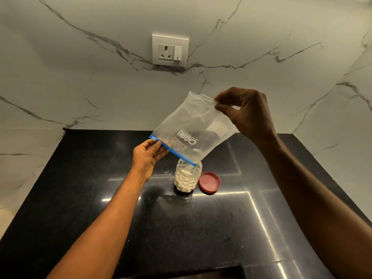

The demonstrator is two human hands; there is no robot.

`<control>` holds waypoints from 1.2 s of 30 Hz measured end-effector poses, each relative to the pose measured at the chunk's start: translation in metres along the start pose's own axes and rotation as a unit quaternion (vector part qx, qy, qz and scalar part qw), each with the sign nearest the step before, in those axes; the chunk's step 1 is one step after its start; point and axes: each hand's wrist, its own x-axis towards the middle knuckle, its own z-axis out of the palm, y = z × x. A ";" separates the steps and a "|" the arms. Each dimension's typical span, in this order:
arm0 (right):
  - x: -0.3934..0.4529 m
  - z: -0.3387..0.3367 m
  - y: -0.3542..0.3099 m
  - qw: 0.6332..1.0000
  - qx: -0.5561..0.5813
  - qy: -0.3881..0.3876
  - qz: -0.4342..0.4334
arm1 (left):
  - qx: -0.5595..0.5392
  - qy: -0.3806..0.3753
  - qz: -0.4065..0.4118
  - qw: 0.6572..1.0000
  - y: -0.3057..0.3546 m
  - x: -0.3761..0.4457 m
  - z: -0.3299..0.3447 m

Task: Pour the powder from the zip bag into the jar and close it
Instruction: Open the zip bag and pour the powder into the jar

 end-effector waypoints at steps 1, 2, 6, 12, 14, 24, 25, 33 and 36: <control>0.000 0.000 0.000 1.000 0.002 0.008 0.001 | -0.002 -0.002 -0.001 1.000 0.000 0.000 0.001; 0.001 0.000 -0.001 1.000 0.002 0.009 0.000 | -0.003 -0.003 -0.001 1.000 0.001 -0.001 0.001; 0.001 0.000 -0.003 1.000 -0.001 0.005 -0.004 | -0.003 -0.002 -0.001 1.000 0.001 -0.003 0.001; 0.001 -0.001 -0.002 1.000 -0.007 0.006 -0.010 | 0.001 -0.002 -0.004 1.000 0.001 -0.005 0.001; 0.001 -0.002 -0.002 1.000 -0.006 0.003 -0.010 | 0.001 -0.001 -0.006 1.000 0.000 -0.005 0.001; -0.001 0.000 0.000 1.000 -0.008 -0.004 -0.016 | -0.004 0.005 -0.015 1.000 -0.001 -0.006 -0.003; -0.001 0.000 0.002 1.000 -0.009 -0.005 -0.014 | -0.003 0.006 -0.016 1.000 -0.001 -0.006 -0.003; -0.015 -0.010 0.027 0.999 -0.016 0.010 0.027 | 0.001 -0.016 0.015 1.000 0.014 -0.003 0.007; -0.030 -0.019 0.047 0.996 0.000 0.001 0.084 | 0.010 -0.030 0.035 0.999 0.027 -0.001 0.019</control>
